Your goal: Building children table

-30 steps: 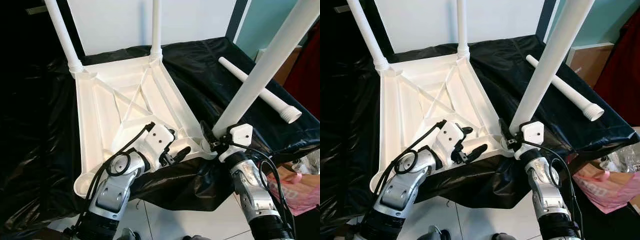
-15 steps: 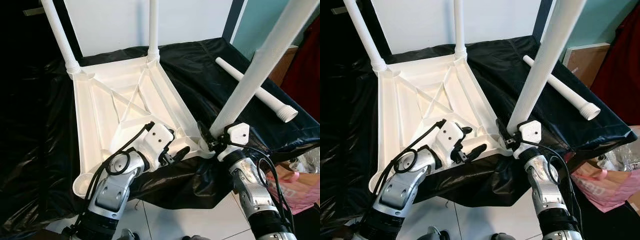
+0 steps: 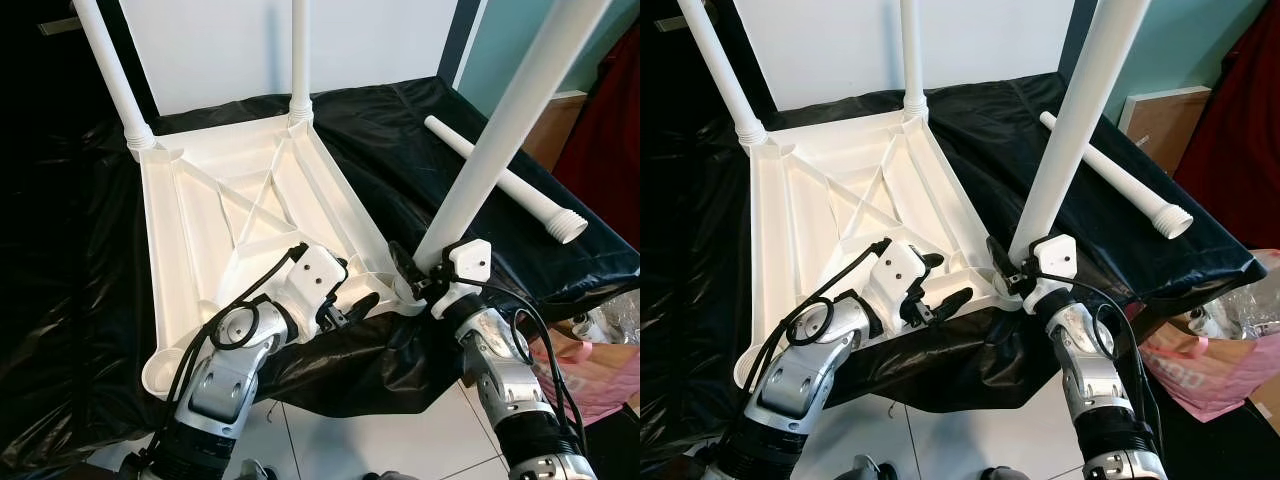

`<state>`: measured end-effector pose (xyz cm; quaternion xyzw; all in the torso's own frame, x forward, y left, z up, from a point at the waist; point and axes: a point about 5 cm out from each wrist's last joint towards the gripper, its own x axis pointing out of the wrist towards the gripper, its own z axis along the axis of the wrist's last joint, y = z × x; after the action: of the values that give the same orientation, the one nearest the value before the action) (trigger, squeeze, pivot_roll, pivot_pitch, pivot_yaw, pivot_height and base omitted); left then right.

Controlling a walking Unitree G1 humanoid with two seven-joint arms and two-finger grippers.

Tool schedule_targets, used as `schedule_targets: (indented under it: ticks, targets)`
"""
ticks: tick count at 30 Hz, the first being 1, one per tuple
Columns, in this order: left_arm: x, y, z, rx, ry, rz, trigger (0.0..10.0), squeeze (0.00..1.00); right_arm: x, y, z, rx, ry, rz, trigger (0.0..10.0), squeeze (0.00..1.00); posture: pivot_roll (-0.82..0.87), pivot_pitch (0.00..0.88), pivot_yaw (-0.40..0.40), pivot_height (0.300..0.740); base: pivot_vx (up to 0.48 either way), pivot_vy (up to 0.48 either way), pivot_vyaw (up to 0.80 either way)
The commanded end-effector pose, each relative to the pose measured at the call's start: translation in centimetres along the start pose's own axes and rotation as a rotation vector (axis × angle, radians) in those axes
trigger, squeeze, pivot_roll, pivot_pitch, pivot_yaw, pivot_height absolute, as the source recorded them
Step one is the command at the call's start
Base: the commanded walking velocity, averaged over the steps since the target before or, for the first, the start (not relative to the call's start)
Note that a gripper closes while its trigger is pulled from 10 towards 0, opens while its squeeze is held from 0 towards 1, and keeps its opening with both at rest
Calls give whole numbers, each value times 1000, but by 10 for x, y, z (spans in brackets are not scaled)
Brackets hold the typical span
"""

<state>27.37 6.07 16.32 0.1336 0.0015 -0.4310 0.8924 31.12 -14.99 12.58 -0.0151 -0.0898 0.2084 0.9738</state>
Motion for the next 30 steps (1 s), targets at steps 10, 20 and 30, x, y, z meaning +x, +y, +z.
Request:
schedule_targets:
  ticks: [10,20,30]
  targets:
    - [0,-1,4,1,-10,27,10000,0,-19,4,-45,110,247,-37,10000,0,-12,116,-18,740,0,0,0]
    - [0,0,3,-1,-8,29,10000,0,-14,7,-36,92,196,-202,10000,0,-11,109,-20,740,0,0,0]
    - [1,1,4,-1,-14,32,10000,0,-8,19,-31,140,162,-380,10000,0,-8,102,-23,740,0,0,0]
